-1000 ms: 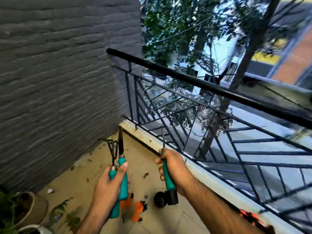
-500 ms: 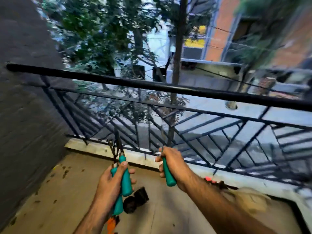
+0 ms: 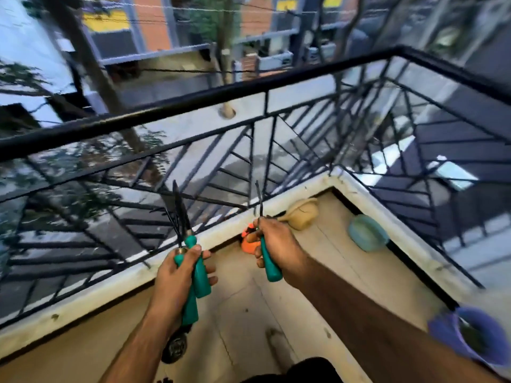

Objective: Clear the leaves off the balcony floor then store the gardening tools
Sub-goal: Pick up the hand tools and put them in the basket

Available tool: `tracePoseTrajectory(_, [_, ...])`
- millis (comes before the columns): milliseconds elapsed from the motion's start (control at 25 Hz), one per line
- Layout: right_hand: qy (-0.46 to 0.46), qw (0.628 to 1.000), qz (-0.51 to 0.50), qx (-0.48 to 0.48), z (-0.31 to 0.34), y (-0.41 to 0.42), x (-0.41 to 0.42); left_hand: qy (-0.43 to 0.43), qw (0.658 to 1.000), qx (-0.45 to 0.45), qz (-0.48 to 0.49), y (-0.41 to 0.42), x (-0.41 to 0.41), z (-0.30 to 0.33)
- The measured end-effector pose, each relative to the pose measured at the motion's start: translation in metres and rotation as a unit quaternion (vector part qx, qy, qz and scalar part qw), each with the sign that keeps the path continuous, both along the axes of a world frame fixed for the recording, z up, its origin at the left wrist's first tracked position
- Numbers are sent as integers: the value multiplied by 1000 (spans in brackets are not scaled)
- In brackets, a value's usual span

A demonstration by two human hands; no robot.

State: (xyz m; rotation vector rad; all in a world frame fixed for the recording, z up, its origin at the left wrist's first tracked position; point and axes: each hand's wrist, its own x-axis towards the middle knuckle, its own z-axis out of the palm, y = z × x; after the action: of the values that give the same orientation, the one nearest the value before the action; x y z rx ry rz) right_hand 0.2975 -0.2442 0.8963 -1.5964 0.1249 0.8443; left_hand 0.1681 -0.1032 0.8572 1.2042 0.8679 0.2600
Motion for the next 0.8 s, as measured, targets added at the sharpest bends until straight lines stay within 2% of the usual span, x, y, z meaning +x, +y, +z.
tracePoseTrajectory(240, [7,987,-154,-52,6,-106,-5,3,989,-27,-143,-70,49,-11])
tracePoseTrajectory(400, [33,974,-218,-45,8,-163,2,-15,977,-24,-213,-117,72,-2])
tracePoseTrajectory(560, [35,970,-238,-44,2,-223,26,-12,964,-21,-264,-174,102,3])
tracePoseTrajectory(800, [25,966,-253,-48,7,-338,70,-27,966,-30,-257,-286,155,12])
